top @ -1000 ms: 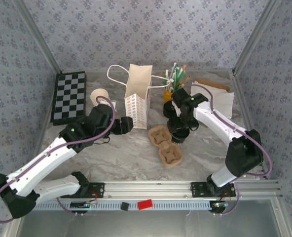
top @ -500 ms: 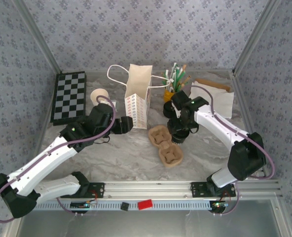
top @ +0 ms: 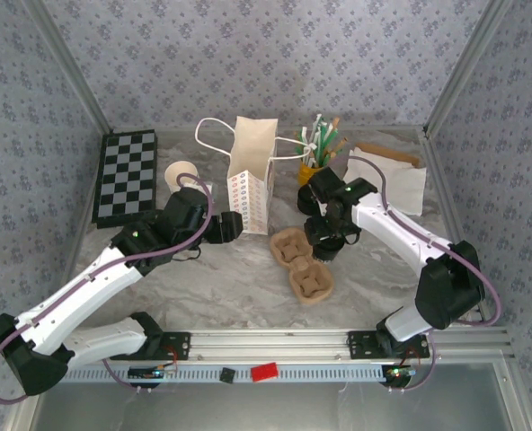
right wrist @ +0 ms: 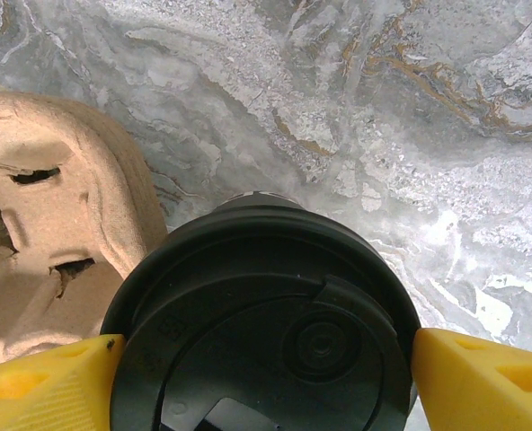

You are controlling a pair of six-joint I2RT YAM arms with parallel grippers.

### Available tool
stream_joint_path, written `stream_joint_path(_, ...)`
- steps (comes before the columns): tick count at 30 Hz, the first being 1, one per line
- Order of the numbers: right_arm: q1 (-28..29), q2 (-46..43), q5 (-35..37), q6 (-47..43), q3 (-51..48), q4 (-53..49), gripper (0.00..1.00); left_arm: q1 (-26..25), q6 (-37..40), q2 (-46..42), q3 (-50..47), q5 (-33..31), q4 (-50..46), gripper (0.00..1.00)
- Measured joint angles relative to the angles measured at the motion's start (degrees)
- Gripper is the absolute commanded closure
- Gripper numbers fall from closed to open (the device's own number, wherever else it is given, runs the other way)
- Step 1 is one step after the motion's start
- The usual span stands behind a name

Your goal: Pack the takeout coffee

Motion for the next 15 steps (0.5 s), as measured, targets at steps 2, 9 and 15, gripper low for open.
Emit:
stream_joint_path(2, 0.3, 0.1, 0.4, 0.2, 0.0, 0.0, 0.17, 0.2, 0.0, 0.0, 0.0, 0.0, 0.0, 0.24)
stream_joint_path(9, 1.7, 0.1, 2.3, 1.7, -0.5, 0.5, 0.17, 0.4, 0.0, 0.5, 0.0, 0.0, 0.0, 0.24)
stream_joint_path(15, 3.5, 0.6, 3.7, 3.2, -0.4, 1.0, 0.18, 0.4, 0.0, 0.7, 0.0, 0.0, 0.0, 0.24)
